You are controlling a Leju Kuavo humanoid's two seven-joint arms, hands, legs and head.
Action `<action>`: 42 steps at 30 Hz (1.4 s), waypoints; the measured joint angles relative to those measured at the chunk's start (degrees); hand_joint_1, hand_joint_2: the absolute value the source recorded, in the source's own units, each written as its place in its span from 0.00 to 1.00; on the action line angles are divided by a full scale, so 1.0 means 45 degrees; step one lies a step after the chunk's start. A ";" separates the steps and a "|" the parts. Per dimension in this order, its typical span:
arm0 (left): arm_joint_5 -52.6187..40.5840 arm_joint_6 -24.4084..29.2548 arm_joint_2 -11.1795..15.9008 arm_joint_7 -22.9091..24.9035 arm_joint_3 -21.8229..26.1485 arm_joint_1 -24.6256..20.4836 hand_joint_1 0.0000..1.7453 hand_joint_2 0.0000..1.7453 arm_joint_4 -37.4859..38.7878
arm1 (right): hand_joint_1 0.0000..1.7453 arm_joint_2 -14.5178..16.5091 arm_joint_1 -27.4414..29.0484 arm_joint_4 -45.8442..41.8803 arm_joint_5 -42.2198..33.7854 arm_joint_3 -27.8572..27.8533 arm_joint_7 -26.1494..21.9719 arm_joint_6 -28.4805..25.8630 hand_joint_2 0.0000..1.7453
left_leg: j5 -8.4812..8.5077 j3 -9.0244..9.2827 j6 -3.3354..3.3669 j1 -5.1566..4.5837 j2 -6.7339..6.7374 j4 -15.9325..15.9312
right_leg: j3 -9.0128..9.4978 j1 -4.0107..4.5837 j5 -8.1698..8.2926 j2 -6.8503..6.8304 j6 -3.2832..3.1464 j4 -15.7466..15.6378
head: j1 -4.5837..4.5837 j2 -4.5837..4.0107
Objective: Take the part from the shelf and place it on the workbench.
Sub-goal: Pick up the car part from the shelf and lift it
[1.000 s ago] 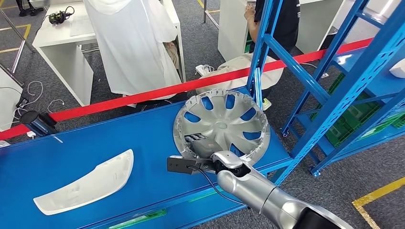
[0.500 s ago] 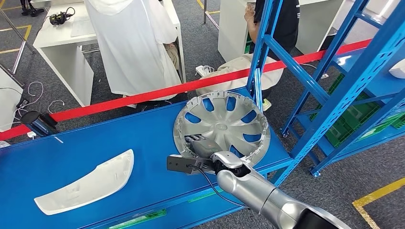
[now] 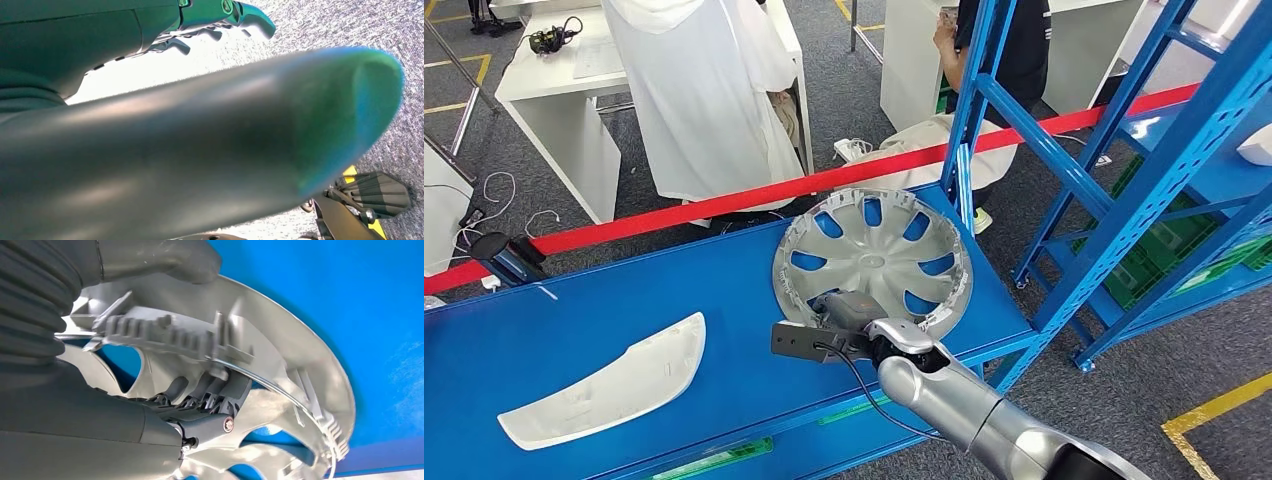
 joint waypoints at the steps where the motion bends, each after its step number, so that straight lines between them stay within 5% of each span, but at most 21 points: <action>1: -0.0009 0.0002 0.0000 -0.0001 0.0000 -0.0006 0.00 0.00 -0.0001 | 1.00 0.0001 0.0011 -0.0035 -0.0015 -0.0010 -0.0002 0.0032 1.00 | 0.0001 0.0000 0.0001 0.0000 0.0000 0.0001 | 0.0001 0.0000 0.0001 0.0000 0.0001 0.0000 | 0.0000 0.0000; 23: -0.0229 0.0026 0.0000 -0.0073 0.0052 -0.0140 0.00 0.00 -0.0012 | 1.00 -0.0160 0.0914 -0.1899 -0.0741 -0.0358 -0.0456 0.0165 1.00 | 0.0009 -0.0061 0.0008 -0.0001 -0.0003 0.0013 | -0.0040 0.0000 0.0012 -0.0004 0.0015 0.0001 | 0.0000 0.0000; 27: -0.0225 0.0060 0.0000 -0.0149 0.0154 -0.0127 0.00 0.00 -0.0012 | 1.00 -0.0232 0.1013 -0.3136 -0.0455 -0.0391 -0.0834 -0.0698 1.00 | 0.0023 -0.0105 0.0006 -0.0001 -0.0006 0.0013 | -0.0080 -0.0001 0.0024 -0.0007 0.0027 0.0004 | 0.0000 -0.0001; 34: -0.0147 0.0221 0.0000 -0.0523 0.0447 -0.0089 0.00 0.00 -0.0007 | 1.00 -0.0234 0.0849 -0.6552 0.2720 -0.0259 -0.1155 -0.3719 1.00 | 0.0022 -0.0128 0.0009 -0.0001 -0.0017 0.0013 | -0.0095 -0.0001 0.0022 -0.0015 0.0027 0.0004 | -0.0001 0.0000; 42: -0.0156 0.0250 -0.0005 -0.0675 0.0653 -0.0086 0.00 0.00 -0.0007 | 1.00 -0.0217 0.0565 -0.8283 0.3332 0.0184 -0.1360 -0.4614 1.00 | 0.0025 -0.0143 0.0013 -0.0001 -0.0016 0.0013 | -0.0107 0.0000 0.0021 -0.0023 0.0028 0.0004 | 0.0001 0.0000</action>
